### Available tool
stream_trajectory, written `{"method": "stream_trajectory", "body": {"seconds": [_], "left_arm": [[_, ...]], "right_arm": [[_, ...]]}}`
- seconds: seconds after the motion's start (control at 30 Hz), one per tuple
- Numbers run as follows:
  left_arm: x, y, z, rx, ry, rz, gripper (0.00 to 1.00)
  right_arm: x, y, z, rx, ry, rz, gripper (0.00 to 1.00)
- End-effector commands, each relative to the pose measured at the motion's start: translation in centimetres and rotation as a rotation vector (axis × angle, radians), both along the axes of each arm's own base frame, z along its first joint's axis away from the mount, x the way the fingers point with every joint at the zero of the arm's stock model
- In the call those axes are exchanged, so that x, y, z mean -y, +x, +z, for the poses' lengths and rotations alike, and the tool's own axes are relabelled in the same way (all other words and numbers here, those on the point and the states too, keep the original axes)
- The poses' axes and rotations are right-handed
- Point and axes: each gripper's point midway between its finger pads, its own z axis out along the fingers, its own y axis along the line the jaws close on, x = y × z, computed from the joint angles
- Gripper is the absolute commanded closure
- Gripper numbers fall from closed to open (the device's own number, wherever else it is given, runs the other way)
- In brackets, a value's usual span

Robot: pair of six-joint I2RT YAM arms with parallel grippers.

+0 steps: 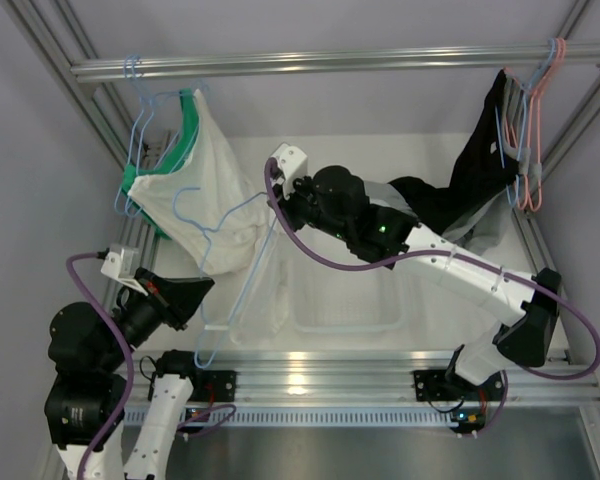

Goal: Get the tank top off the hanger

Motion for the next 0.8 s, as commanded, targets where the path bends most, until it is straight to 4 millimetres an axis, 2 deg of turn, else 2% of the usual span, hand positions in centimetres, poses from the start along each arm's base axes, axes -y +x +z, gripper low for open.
{"method": "stream_trajectory", "body": {"seconds": [0.0,0.03,0.13,0.43,0.53,0.6,0.7,0.77], "left_arm": [[0.1,-0.2,1.3,0.038,-0.008,-0.005,1.0],[0.0,-0.1,1.3,0.037,-0.006,-0.003,1.0],[-0.1,0.1,1.1,0.034,-0.004,0.007,1.0],[-0.2,0.3,0.5,0.024,0.001,0.017,1.0],[-0.3,0.3,0.6,0.028,0.0,0.022,1.0],[-0.3,0.2,0.7,0.035,0.001,0.022,1.0],[-0.2,0.0,1.0,0.036,-0.005,0.013,1.0],[-0.1,0.0,1.0,0.035,-0.006,0.01,1.0]], "right_arm": [[0.4,0.6,2.5,0.048,0.046,-0.025,0.85],[0.5,0.5,2.6,0.05,0.046,-0.023,0.85],[0.8,0.5,2.8,0.056,0.046,-0.03,1.0],[1.7,0.1,4.0,0.068,0.072,-0.04,1.0],[1.4,-0.2,3.7,0.068,0.062,-0.014,0.92],[1.4,-0.1,3.2,0.064,0.054,-0.014,0.92],[1.3,0.0,2.7,0.054,0.048,-0.018,1.0],[1.1,0.0,2.4,0.049,0.044,-0.012,1.0]]}}
